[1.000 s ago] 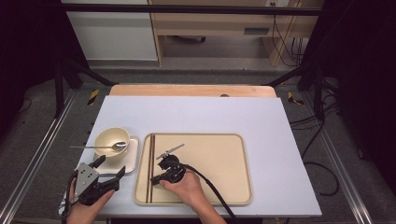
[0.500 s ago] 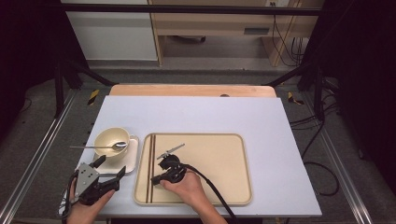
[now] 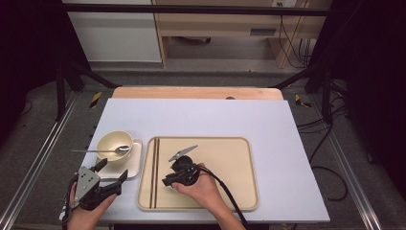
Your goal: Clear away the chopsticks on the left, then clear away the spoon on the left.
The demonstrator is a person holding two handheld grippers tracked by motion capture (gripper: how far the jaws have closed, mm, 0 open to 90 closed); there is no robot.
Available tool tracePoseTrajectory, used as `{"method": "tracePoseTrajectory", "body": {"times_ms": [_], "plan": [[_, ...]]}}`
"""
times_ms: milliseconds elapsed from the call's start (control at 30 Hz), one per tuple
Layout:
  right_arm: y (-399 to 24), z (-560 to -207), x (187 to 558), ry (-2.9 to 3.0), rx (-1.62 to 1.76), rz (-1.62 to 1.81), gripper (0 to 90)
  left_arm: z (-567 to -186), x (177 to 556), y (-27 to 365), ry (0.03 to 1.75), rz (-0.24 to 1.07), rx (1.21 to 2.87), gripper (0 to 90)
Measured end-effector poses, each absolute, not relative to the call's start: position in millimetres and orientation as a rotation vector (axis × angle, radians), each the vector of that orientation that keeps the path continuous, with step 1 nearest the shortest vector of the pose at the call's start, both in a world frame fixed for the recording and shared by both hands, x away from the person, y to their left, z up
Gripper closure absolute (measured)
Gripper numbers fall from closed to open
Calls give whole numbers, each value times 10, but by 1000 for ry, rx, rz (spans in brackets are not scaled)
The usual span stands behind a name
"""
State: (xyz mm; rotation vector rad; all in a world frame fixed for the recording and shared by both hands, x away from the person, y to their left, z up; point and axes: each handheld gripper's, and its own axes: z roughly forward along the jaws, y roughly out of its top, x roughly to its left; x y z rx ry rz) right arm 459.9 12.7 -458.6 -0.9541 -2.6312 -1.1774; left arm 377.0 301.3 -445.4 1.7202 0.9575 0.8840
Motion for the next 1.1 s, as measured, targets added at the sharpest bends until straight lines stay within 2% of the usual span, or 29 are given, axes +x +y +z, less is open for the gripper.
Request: {"method": "tracePoseTrajectory", "body": {"times_ms": [467,667,833,1100], "plan": [[-480,-4352,4546,-2832,-965,-1344,189,-4262,3856,3113,986,882,1698,171],[-747,-4294,4482,-2918,-1016,-1469,149,-4224,3880,3167,995,877,1691,136],[-898,-4279,4463,-2941,-1045,-1521,167,-4176,3880,3221,1029,897,1671,141],[-951,-4335,4441,-3042,-1034,-1562,120,-4154,3831,3390,1142,929,1603,154]]}}
